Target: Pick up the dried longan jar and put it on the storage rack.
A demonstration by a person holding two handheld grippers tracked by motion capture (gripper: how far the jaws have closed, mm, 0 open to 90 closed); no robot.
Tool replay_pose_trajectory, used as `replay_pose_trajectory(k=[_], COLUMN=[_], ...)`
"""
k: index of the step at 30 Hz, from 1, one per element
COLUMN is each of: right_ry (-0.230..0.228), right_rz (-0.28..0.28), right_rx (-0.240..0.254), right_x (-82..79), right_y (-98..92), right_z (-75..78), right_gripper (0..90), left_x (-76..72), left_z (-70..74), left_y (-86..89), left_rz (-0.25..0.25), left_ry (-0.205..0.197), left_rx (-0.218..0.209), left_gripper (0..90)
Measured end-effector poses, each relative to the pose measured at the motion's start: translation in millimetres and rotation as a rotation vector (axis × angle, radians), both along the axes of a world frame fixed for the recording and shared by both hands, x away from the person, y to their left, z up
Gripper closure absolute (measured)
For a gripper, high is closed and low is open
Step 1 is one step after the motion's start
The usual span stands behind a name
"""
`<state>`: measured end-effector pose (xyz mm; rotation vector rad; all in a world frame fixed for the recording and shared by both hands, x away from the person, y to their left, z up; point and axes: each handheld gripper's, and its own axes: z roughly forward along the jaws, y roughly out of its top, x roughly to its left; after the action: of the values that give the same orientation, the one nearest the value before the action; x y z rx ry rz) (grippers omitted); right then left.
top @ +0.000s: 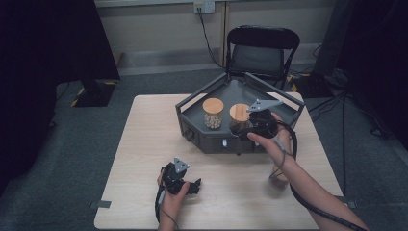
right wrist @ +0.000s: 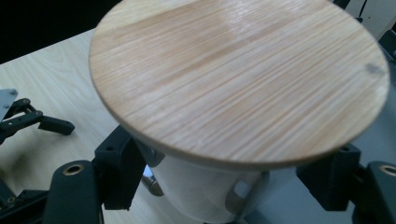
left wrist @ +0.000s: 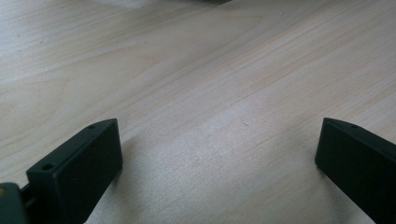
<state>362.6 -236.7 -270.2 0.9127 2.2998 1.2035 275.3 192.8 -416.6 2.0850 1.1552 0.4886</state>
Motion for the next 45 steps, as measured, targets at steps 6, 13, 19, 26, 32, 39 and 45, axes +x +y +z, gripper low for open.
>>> replay_pose_trajectory(k=[6, 13, 19, 26, 32, 39, 45], right_ry=[-0.004, -0.003, -0.014, -0.02, -0.017, -0.012, 0.002], right_rz=[-0.015, -0.026, -0.041, -0.061, -0.071, -0.08, -0.08], right_rx=[-0.009, -0.02, -0.019, -0.026, -0.032, -0.025, -0.019], right_x=[5.9, 14.2, 18.2, 24.1, 28.1, 33.9, 37.4], right_y=[4.5, 9.1, 9.2, 11.9, 13.2, 12.0, 13.4], right_z=[0.2, -0.6, 0.6, 0.3, -2.2, -7.9, -12.9], right_gripper=[25.3, 25.3, 25.3, 25.3, 25.3, 25.3, 25.2], left_x=[0.0, 0.0, 0.0, 0.0, 0.0, 0.0, 0.0], left_z=[0.0, 0.0, 0.0, 0.0, 0.0, 0.0, 0.0], left_y=[0.0, 0.0, 0.0, 0.0, 0.0, 0.0, 0.0], left_rz=[0.0, 0.0, 0.0, 0.0, 0.0, 0.0, 0.0], left_ry=[0.0, 0.0, 0.0, 0.0, -0.001, 0.0, -0.001], left_rx=[0.0, 0.0, 0.0, 0.0, 0.0, 0.0, 0.0], left_gripper=[0.2, 0.2, 0.2, 0.2, 0.2, 0.2, 0.2])
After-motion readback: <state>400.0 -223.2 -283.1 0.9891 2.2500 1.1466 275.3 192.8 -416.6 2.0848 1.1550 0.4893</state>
